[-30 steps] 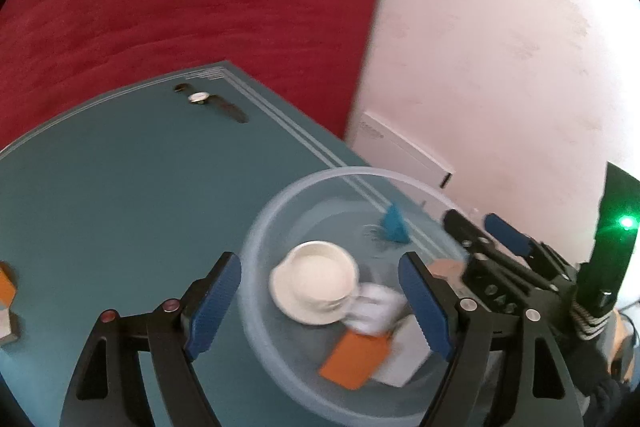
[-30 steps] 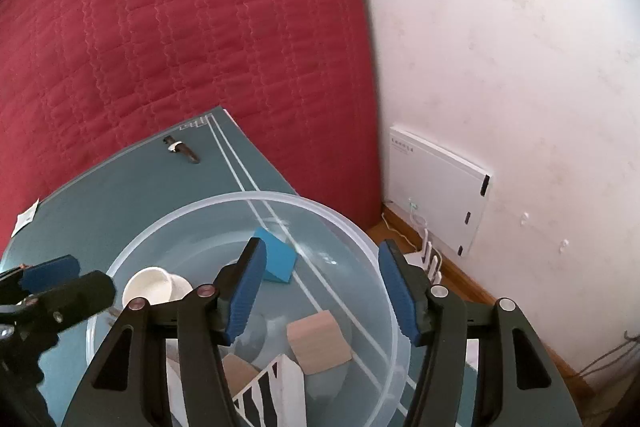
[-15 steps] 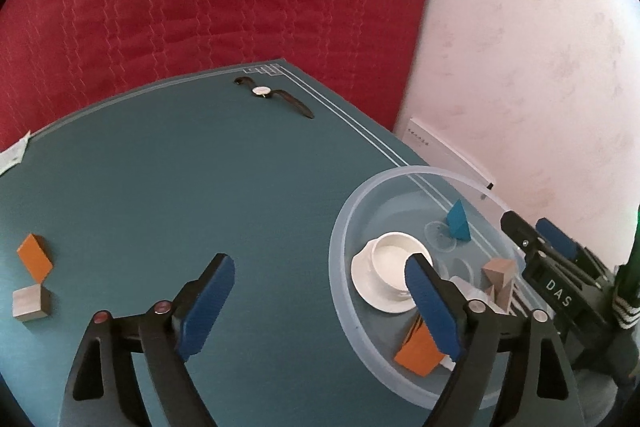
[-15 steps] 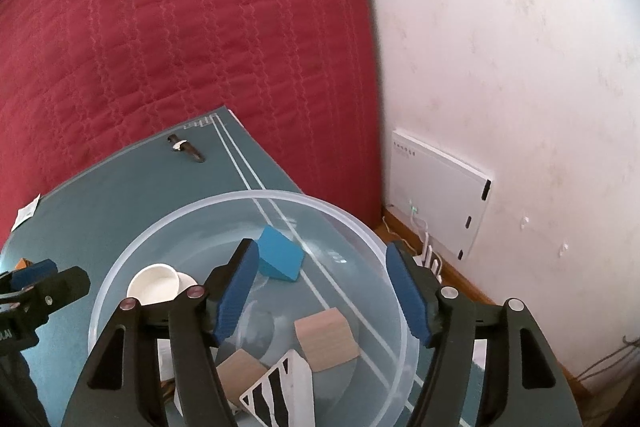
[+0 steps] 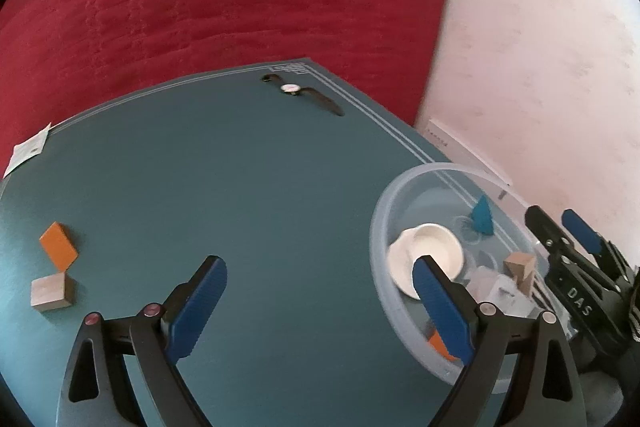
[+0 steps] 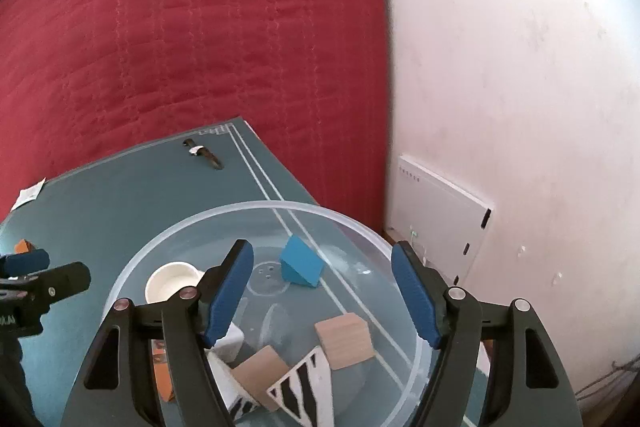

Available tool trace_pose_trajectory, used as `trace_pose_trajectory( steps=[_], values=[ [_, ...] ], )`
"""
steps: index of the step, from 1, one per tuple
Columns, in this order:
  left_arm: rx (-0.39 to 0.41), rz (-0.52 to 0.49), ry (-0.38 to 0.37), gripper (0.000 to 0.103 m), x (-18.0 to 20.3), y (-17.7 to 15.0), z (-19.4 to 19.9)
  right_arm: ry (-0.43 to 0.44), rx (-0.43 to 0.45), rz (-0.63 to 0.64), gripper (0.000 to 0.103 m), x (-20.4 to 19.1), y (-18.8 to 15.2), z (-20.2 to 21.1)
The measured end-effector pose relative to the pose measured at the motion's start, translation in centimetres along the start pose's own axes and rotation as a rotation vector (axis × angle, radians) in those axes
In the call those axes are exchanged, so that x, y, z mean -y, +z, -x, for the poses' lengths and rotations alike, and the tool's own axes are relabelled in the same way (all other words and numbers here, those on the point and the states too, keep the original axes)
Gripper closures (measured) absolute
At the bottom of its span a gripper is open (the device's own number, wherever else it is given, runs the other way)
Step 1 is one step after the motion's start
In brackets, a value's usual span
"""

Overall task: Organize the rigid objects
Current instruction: 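Withdraw both tools from the bowl toward the remaining blocks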

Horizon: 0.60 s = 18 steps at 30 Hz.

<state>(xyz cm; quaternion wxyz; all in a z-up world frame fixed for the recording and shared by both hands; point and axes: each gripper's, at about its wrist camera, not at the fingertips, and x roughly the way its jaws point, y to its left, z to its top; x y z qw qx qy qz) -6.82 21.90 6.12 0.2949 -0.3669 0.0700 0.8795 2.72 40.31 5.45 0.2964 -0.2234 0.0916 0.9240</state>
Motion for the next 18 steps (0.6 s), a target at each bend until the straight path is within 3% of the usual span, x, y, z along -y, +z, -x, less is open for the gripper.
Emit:
trace_pose_trajectory(
  steps=[18],
  values=[
    [-0.026, 0.091, 0.182, 0.006, -8.2, -2.1, 1.1, 0.108, 0.005, 0.097, 0.03, -5.2, 0.3, 0.0]
  ],
)
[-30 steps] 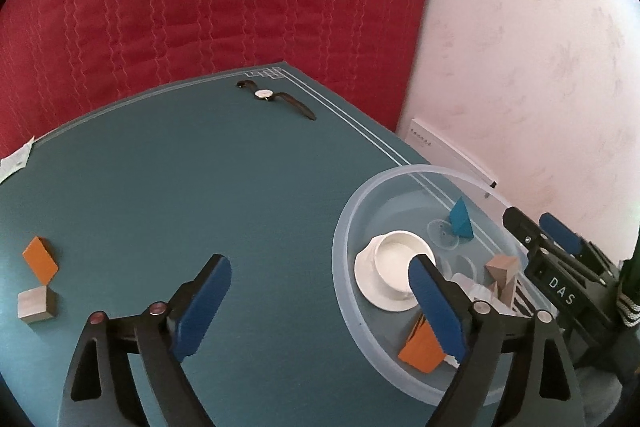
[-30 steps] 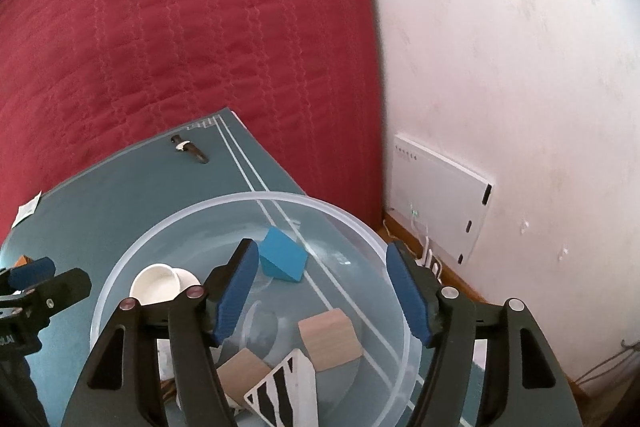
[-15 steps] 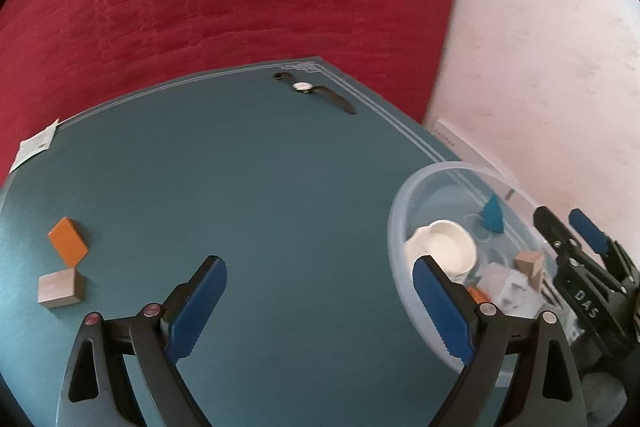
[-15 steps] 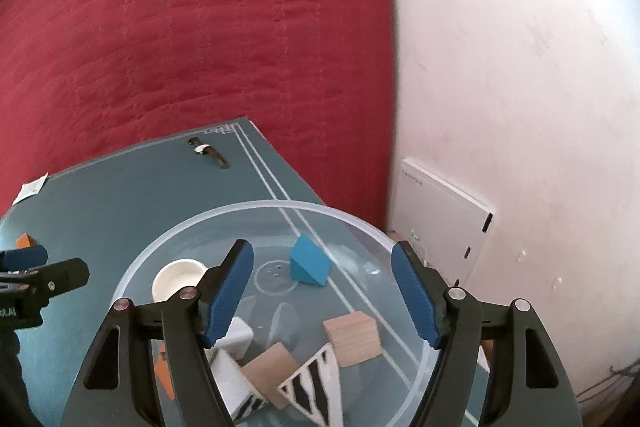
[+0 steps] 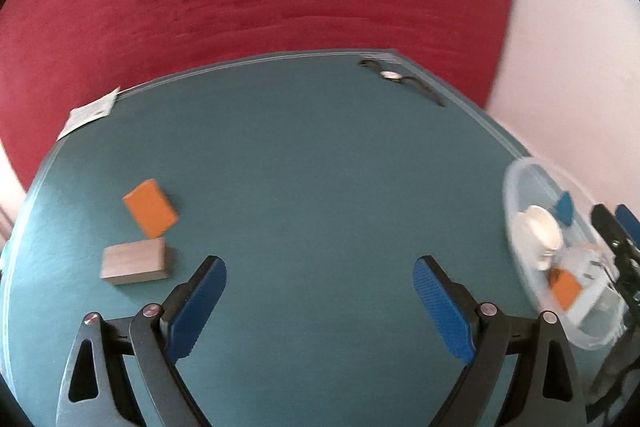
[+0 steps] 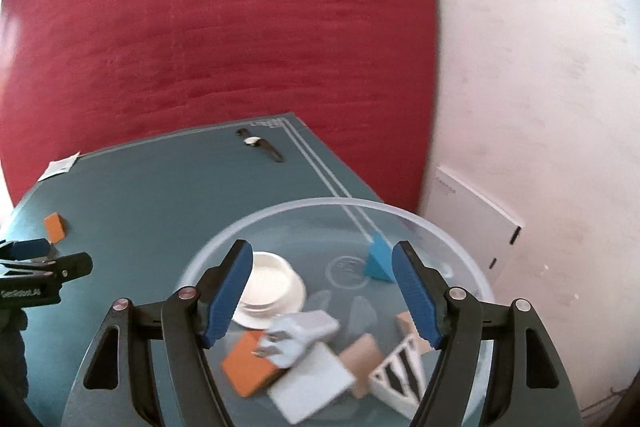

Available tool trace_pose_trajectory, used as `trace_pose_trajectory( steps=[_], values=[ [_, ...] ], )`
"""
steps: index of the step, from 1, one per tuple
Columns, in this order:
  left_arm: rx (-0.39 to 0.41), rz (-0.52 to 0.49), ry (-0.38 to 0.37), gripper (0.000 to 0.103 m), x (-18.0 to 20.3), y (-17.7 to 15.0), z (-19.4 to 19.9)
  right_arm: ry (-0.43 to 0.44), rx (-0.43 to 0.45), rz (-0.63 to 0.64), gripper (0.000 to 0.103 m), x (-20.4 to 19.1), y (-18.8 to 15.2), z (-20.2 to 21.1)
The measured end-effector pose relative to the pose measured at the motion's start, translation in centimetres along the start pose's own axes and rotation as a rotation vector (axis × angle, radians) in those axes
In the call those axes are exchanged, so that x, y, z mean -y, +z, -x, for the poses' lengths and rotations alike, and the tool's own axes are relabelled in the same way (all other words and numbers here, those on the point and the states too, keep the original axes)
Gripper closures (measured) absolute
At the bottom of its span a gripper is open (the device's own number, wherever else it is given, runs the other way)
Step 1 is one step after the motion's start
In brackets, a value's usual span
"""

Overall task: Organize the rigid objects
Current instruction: 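Withdraw both tools from the bowl toward the remaining blocks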

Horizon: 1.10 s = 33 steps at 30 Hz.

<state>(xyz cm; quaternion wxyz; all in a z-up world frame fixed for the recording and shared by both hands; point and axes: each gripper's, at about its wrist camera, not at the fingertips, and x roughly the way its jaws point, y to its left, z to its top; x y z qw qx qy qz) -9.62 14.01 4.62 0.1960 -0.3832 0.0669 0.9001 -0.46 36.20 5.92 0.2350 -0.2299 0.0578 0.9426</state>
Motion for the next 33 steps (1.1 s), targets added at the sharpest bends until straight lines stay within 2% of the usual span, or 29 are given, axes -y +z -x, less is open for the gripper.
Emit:
trace_pose_trajectory(
  steps=[9, 17, 22, 28, 33],
  values=[
    [0.009, 0.103, 0.073, 0.005, -4.2, 0.1, 0.1, 0.111, 0.012, 0.063, 0.026, -4.6, 0.3, 0.5],
    [0.027, 0.123, 0.137, 0.004, -5.6, -0.7, 0.5, 0.231, -0.021, 0.085, 0.026, -8.7, 0.2, 0.3],
    [0.029, 0.137, 0.162, 0.001, -6.7, -1.0, 0.6, 0.3, -0.069, 0.098, 0.016, -10.9, -0.2, -0.2],
    [0.016, 0.208, 0.199, 0.001, -8.8, -1.3, 0.4, 0.386, -0.154, 0.165, 0.016, -13.7, -1.6, -1.0],
    [-0.005, 0.265, 0.23, 0.001, -10.5, -1.9, 0.0, 0.4, -0.191, 0.178, 0.016, -14.3, -2.7, -1.6]
  ],
)
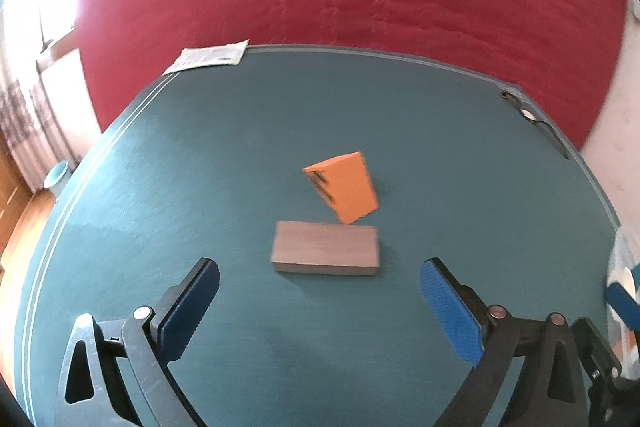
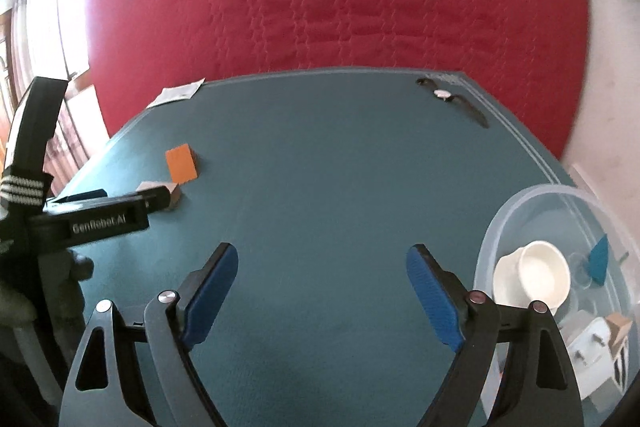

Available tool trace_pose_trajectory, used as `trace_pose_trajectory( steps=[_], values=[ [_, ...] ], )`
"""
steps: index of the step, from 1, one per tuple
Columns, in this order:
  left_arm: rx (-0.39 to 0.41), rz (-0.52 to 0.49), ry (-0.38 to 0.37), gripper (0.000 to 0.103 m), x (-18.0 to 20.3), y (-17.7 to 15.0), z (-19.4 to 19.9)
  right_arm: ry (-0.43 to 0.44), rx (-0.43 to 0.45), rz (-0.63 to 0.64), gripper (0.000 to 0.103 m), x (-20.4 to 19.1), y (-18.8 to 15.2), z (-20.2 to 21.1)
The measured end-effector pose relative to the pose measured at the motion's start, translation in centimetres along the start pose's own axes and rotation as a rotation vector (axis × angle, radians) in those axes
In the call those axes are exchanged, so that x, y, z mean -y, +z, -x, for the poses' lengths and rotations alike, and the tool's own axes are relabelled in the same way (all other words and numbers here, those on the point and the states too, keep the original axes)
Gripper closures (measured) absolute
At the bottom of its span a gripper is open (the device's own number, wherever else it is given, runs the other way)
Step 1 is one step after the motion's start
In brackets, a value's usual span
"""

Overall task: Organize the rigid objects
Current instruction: 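Withdraw both tools from the bowl toward the remaining blocks, then close the left tool around the brown wooden block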

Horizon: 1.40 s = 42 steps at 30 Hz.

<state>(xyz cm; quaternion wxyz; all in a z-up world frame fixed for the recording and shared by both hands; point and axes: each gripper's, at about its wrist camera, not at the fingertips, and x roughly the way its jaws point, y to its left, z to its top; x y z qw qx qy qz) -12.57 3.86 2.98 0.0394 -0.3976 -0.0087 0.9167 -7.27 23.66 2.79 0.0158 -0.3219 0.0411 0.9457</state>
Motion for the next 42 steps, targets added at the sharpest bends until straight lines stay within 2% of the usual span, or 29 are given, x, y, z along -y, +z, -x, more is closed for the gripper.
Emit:
trace_pose_trajectory(
  steps=[17, 23, 26, 34, 42],
  values=[
    [-0.085, 0.041, 0.033, 0.001, -0.7, 0.6, -2.2, 0.058, -0.04, -0.052, 0.016, 0.5, 0.1, -0.2],
    [-0.095, 0.01, 0.051, 0.001, -0.3, 0.5, -2.6, 0.061, -0.042, -0.053, 0.016, 0.4, 0.0, -0.2],
    [-0.085, -0.007, 0.052, 0.008, -0.1, 0.4, -2.5, 0.064, -0.042, -0.049, 0.016, 0.3, 0.0, -0.2],
    [-0.047, -0.058, 0.029, 0.04, 0.6, 0.2, -1.7, 0.07, -0.043, -0.043, 0.016, 0.3, -0.1, -0.1],
    [-0.049, -0.031, 0.046, 0.041, -0.7, 0.1, -0.9, 0.077, -0.05, -0.035, 0.016, 0.2, -0.2, -0.1]
  ],
)
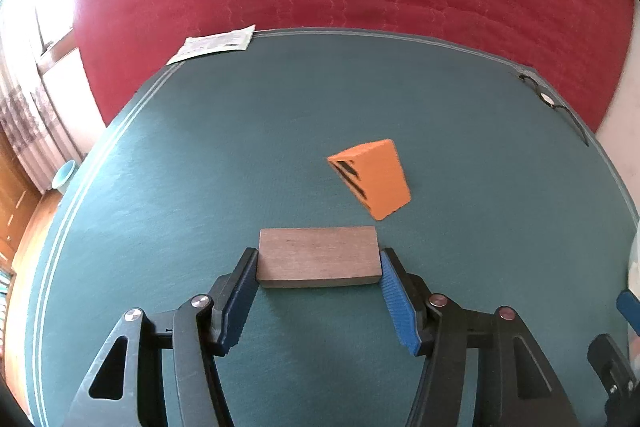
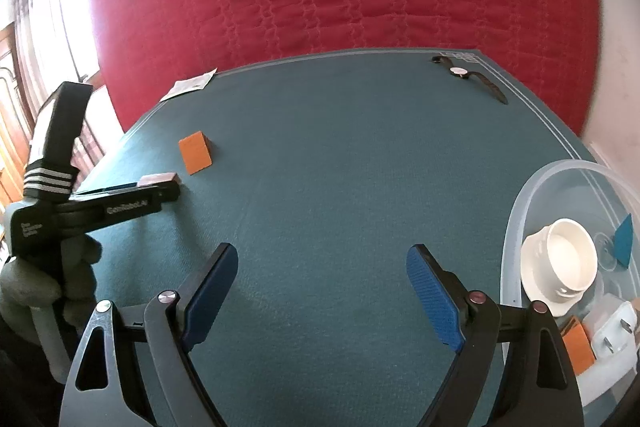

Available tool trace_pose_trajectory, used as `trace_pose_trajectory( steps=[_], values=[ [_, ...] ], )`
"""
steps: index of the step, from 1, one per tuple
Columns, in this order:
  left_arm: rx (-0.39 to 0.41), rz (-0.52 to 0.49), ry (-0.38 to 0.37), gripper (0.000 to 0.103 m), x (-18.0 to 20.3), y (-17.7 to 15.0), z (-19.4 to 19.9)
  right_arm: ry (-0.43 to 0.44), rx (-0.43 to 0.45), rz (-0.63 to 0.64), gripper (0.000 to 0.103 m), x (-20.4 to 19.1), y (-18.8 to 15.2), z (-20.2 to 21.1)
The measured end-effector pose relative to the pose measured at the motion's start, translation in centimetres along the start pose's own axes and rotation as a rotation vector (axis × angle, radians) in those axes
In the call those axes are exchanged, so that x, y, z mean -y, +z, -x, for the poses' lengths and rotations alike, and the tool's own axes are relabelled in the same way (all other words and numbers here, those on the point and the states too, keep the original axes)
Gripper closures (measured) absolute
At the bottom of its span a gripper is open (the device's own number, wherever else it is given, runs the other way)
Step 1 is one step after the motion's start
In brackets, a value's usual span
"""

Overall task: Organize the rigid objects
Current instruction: 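Close the left tool around the brown wooden block, then grasp the orange striped triangle block with the right tool while the left tool holds the brown block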

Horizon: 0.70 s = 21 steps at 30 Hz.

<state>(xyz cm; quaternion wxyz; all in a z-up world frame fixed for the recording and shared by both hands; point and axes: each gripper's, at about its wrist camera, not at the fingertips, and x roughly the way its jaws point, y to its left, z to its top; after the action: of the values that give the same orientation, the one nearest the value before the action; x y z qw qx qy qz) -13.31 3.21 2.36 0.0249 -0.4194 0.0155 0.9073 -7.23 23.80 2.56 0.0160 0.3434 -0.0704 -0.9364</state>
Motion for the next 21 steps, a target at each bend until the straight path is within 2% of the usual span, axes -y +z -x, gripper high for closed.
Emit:
trace_pose_trajectory(
  steps=[5, 12, 18, 20, 21],
  values=[
    [0.018, -0.002, 0.023, 0.041, -1.5, -0.7, 0.9, 0.008, -0.032, 0.006, 0.016, -0.1, -0.1, -0.4],
    [-0.003, 0.031, 0.037, 0.041, -3.6, -1.2, 0.5, -0.006, -0.067, 0.058, 0.017, -1.2, 0.0, -1.0],
    [0.006, 0.053, 0.038, 0.041, -4.0, -1.4, 0.6, 0.036, -0.029, 0.151, 0.017, -4.6, 2.0, -1.6],
    [0.007, 0.056, 0.041, 0.041, -4.0, -1.5, 0.5, 0.051, -0.012, 0.173, 0.019, -5.8, 3.0, -2.3],
    [0.01, 0.061, 0.042, 0.041, -4.1, -1.5, 0.6, 0.057, -0.011, 0.184, 0.024, -6.4, 3.5, -2.9]
  ],
)
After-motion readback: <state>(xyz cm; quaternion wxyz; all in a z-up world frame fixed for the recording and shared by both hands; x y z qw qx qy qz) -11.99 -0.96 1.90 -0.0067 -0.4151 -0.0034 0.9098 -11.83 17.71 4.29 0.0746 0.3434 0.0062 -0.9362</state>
